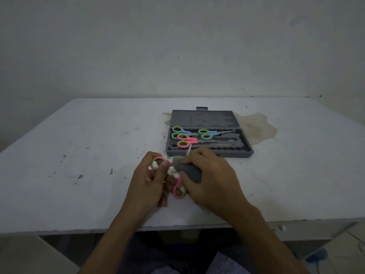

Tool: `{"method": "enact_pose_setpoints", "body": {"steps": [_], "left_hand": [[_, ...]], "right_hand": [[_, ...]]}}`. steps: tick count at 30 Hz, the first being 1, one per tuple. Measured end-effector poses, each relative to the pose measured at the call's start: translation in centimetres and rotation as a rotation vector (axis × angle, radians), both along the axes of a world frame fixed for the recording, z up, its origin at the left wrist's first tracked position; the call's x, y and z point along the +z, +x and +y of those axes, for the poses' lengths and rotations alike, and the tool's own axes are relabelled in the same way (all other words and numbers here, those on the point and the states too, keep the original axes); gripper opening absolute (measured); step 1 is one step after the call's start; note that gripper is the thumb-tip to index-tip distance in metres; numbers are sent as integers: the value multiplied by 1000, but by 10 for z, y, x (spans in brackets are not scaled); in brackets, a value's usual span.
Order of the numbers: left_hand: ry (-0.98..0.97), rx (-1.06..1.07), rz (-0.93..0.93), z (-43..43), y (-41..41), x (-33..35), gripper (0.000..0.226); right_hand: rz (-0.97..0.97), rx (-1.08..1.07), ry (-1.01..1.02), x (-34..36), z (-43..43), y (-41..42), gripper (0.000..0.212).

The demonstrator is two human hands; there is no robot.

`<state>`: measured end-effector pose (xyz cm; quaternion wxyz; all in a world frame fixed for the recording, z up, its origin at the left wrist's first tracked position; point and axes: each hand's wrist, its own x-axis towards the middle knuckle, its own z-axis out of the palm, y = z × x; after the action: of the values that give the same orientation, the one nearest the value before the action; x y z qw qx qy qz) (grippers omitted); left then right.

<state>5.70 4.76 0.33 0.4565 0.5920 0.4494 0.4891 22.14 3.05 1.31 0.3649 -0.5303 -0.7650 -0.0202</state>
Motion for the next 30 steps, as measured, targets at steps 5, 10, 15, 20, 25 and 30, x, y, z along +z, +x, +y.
{"method": "enact_pose_setpoints", "body": {"steps": [5,10,15,20,25,30], "left_hand": [[5,9,2,-1,1,1,11],[4,16,10,-1,0,1,10],[12,14,33,0,0,1,12],[11,24,67,-1,1,1,12],[29,24,70,-2,0,1,13],[32,26,61,-2,-2,1,14]], "right_hand": [[48,-76,9,2,2,4,25],[82,-87,5,4,6,10,23],[-26,-8,-16,0,3,2,25],[72,-125,22,9,7,7,24],[80,-137,-5,4,7,8,22],[10,-19,-28,2,2,1,24]]}}
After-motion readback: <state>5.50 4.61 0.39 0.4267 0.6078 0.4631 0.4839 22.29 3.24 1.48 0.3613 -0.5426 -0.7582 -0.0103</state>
